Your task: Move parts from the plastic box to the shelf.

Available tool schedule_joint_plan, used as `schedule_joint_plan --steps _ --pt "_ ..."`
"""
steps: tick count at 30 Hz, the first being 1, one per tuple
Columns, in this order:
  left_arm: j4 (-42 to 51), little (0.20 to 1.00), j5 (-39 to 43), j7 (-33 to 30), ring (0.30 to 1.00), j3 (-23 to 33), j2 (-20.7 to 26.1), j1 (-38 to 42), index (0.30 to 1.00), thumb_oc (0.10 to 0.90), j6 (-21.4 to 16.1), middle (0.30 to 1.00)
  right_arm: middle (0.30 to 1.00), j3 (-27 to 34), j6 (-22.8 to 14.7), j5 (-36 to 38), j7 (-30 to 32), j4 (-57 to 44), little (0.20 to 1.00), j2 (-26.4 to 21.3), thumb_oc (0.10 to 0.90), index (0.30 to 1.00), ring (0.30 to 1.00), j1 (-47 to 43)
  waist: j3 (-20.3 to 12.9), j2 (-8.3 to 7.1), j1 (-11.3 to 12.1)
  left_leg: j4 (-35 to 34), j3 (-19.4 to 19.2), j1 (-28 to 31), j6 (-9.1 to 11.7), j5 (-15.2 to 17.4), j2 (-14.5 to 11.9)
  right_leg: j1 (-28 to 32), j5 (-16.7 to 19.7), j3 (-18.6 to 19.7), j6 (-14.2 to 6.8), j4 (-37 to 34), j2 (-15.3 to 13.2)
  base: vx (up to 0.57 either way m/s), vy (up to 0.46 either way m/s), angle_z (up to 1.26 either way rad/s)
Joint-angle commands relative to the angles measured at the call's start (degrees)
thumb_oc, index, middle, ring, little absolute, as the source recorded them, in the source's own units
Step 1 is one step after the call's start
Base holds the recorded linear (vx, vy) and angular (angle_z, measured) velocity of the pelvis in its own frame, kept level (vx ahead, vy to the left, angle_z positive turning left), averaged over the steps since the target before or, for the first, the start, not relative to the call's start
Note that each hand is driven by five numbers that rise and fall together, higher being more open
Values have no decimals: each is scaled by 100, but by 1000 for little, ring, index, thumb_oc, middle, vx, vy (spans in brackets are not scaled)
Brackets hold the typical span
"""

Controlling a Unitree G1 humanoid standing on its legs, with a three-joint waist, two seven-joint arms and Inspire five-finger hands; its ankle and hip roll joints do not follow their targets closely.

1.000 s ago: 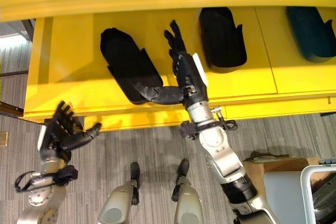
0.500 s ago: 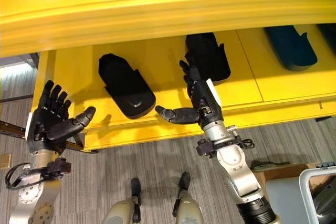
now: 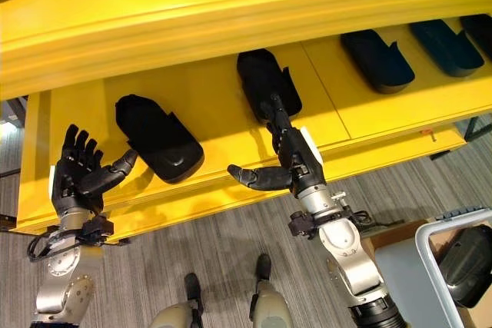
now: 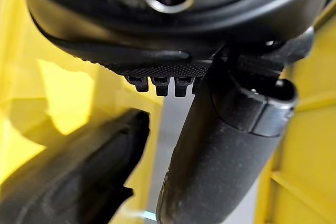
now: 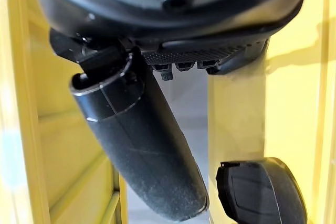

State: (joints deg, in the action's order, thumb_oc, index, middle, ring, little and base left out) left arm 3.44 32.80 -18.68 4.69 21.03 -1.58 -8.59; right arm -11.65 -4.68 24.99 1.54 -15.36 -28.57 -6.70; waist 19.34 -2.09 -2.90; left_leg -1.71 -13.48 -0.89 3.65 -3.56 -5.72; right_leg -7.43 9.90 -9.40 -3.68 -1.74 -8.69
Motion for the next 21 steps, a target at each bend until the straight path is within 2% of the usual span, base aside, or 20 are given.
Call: schedule_joint_plan --steps 1,7,15,17,21 --pt "-98 1000 -318 -235 1000 330 199 503 1000 900 -514 1000 1000 35 -550 191 -50 -645 1000 60 900 1000 1000 -307 -511 -140 31 72 190 100 275 -3 -471 -20 -381 21 -688 642 -642 8 8 -14" --pt "-804 1000 -221 -384 1000 358 187 787 1000 900 -491 1000 1000 5 -561 249 -70 -648 1000 89 900 1000 1000 -263 -519 -180 -43 29 103 130 298 -24 -493 -50 -354 86 -688 585 -606 3 5 -5" --pt "-1798 1000 -510 -701 1000 385 360 1227 1000 900 -445 1000 1000 -67 -607 315 -108 -600 1000 182 900 1000 1000 -79 -503 -256 -134 -9 46 143 338 -56 -527 -60 -315 122 -694 503 -562 -2 2 -5" --pt "-1869 1000 -78 -602 1000 336 258 1321 1000 900 -537 1000 1000 -74 -617 329 -89 -631 1000 203 900 1000 1000 -32 -495 -274 -166 -16 30 138 342 -58 -537 -70 -307 129 -697 495 -555 -5 8 -5" --pt "-2006 1000 -15 -593 1000 313 355 1438 1000 900 -548 1000 1000 -67 -640 334 -69 -629 1000 211 900 1000 1000 35 -484 -314 -195 -22 -2 149 341 -52 -547 -86 -284 150 -700 471 -540 0 0 0"
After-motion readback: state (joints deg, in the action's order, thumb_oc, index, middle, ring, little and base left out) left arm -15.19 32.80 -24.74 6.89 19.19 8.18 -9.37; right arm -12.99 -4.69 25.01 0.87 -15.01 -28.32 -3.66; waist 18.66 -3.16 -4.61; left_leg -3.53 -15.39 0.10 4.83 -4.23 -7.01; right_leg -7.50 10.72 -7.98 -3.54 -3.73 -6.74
